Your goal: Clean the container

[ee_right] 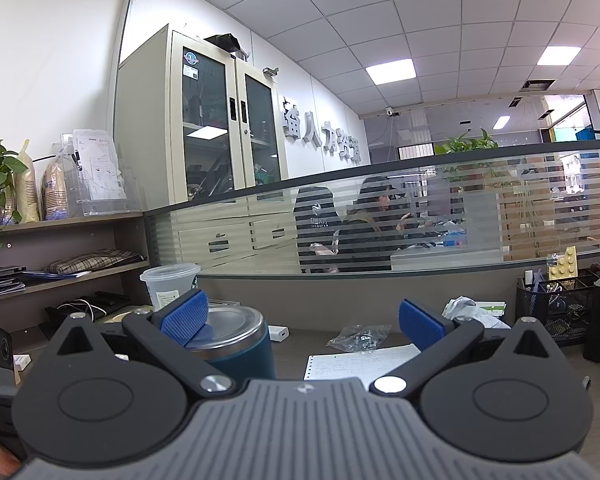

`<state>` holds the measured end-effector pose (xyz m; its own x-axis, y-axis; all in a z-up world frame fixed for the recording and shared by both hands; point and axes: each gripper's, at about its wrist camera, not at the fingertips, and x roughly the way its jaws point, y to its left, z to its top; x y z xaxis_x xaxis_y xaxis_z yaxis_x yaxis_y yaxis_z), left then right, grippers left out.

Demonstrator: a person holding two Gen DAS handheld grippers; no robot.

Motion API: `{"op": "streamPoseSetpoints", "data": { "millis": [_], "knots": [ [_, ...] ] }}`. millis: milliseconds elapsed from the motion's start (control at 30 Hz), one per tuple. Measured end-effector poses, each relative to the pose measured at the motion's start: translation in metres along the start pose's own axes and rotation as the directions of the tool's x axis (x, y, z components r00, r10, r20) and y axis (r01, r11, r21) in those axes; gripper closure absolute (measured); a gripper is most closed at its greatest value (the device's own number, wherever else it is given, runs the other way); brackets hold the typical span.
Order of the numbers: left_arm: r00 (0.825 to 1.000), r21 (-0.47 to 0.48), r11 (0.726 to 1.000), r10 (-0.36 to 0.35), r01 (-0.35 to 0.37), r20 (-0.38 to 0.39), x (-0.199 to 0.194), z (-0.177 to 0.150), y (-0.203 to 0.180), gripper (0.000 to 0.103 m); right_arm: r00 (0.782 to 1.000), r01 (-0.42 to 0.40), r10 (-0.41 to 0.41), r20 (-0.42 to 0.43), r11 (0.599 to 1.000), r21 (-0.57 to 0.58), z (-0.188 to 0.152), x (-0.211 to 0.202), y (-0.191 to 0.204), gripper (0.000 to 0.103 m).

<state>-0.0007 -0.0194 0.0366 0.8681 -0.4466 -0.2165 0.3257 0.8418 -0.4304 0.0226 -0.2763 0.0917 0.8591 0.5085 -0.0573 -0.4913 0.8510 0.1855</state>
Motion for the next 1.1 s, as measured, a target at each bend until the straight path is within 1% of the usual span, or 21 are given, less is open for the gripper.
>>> {"op": "streamPoseSetpoints", "data": {
  "millis": [433,733,967,1033,1100],
  "knots": [
    [0.999,0.000,1.000,0.021,-0.021,-0.029,0.007,-0.007,0.003,0.088,1.000,0.000,0.000,0.000,1.000,-0.002,0.001,0.001,-0.002,0.000],
    [0.999,0.002,1.000,0.029,-0.029,-0.034,0.006,-0.007,0.002,0.088,1.000,-0.004,0.004,0.003,1.000,-0.002,0.000,0.001,-0.003,0.000],
    [1.000,-0.002,1.000,0.003,-0.003,-0.001,-0.005,0.002,-0.002,0.088,1.000,-0.004,0.004,0.004,1.000,-0.002,-0.001,-0.001,-0.003,0.000],
    [1.000,-0.007,1.000,-0.009,0.009,0.012,-0.008,0.005,-0.003,0.087,1.000,-0.004,0.004,0.004,1.000,-0.002,-0.001,-0.001,-0.003,0.000],
    [1.000,-0.009,1.000,-0.011,0.012,0.016,-0.009,0.006,-0.003,0.084,1.000,-0.003,0.003,0.003,1.000,-0.004,0.000,-0.001,-0.002,0.000]
  ]
}}
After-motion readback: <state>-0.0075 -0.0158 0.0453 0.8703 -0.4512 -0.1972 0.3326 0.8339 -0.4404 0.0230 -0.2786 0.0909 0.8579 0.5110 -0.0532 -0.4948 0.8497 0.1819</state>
